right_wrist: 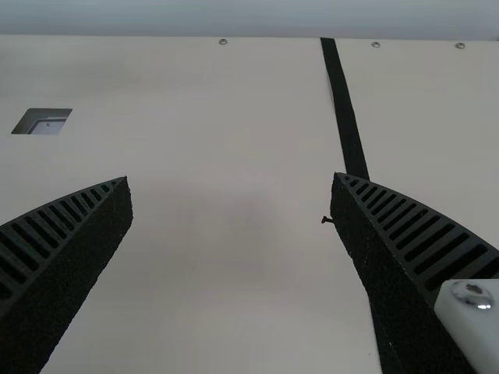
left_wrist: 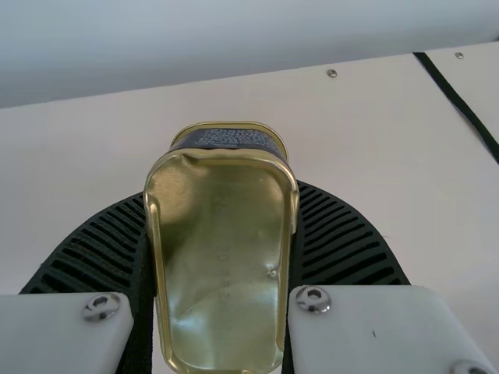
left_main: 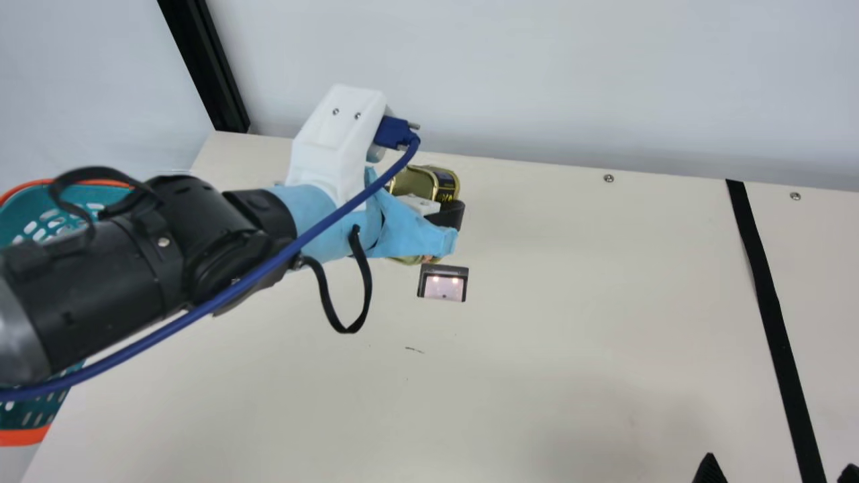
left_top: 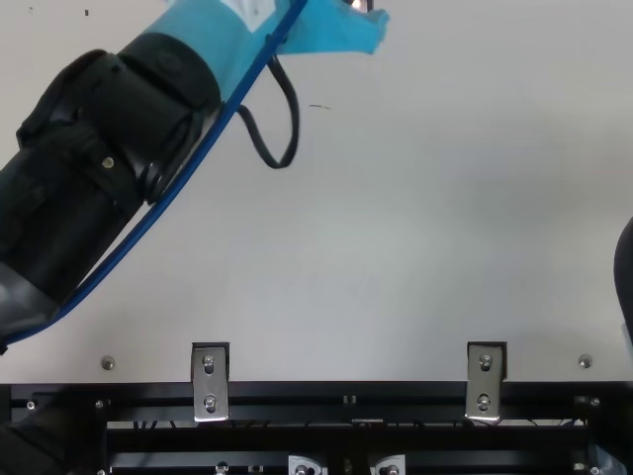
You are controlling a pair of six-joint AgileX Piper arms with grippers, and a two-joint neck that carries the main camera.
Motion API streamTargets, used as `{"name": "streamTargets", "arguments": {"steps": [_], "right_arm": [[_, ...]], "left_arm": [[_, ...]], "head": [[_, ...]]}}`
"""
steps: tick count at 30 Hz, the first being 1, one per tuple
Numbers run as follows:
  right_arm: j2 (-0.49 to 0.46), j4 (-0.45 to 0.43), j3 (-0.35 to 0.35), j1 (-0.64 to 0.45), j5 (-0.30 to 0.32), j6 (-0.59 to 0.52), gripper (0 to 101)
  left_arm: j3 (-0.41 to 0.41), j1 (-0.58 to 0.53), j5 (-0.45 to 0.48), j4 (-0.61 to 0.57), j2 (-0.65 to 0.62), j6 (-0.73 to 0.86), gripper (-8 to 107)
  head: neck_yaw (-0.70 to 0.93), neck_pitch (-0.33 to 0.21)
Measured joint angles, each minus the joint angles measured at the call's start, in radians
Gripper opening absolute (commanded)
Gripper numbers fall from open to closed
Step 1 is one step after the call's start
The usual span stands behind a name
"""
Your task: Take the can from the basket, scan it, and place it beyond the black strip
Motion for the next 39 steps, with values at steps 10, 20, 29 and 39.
{"name": "streamTargets", "arguments": {"steps": [10,20,29,39], "right_arm": [[0.0,0.0,0.0,0.0,0.0,0.0,101],[0.0,0.0,0.0,0.0,0.0,0.0,101],[0.0,0.0,0.0,0.0,0.0,0.0,101],[0.0,0.0,0.0,0.0,0.0,0.0,101]], "left_arm": [[0.087,0.031,-0.266,0.102,0.012,-0.107,10],[0.179,-0.024,-0.494,-0.144,0.07,0.103,10],[0.211,-0.128,-0.661,-0.407,0.129,0.323,10],[0.216,-0.191,-0.671,-0.471,0.112,0.397,10]], "head": [[0.0,0.0],[0.0,0.0],[0.0,0.0],[0.0,0.0]]}}
